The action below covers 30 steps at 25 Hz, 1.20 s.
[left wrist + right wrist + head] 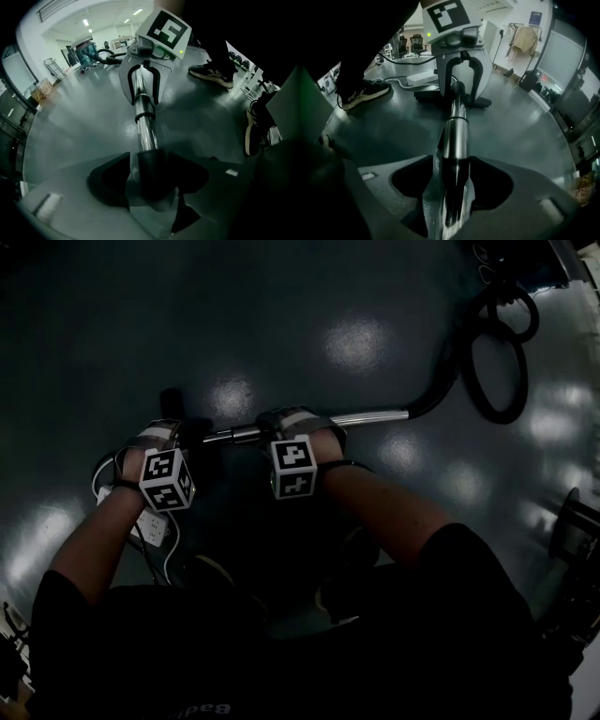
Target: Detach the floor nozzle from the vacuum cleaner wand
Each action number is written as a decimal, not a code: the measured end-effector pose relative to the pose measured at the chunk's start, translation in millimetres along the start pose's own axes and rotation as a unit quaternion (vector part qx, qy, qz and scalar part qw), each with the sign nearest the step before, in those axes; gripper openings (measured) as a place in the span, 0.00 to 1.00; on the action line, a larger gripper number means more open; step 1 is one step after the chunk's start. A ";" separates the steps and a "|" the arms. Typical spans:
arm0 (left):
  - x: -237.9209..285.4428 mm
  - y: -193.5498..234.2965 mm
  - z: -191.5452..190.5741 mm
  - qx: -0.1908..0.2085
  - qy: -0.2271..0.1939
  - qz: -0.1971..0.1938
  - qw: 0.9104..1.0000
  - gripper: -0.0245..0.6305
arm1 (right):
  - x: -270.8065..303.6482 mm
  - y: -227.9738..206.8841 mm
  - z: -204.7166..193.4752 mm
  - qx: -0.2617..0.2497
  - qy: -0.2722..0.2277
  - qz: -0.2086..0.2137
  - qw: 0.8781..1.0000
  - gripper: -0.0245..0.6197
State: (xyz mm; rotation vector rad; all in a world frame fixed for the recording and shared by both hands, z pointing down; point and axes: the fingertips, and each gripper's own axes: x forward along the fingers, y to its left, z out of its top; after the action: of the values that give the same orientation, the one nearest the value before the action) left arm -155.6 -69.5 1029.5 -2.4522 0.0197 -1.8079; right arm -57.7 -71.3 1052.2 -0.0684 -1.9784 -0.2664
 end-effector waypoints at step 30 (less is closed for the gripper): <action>-26.1 -9.3 -1.0 -0.142 0.010 -0.211 0.967 0.29 | -24.4 -12.0 8.1 0.055 -0.001 0.064 0.996 0.28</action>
State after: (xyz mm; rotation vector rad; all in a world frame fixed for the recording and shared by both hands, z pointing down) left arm -164.7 -58.6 1005.7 -2.8058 -0.2832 -2.1247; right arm -56.9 -79.5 1025.1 -0.1245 -1.9773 -0.0750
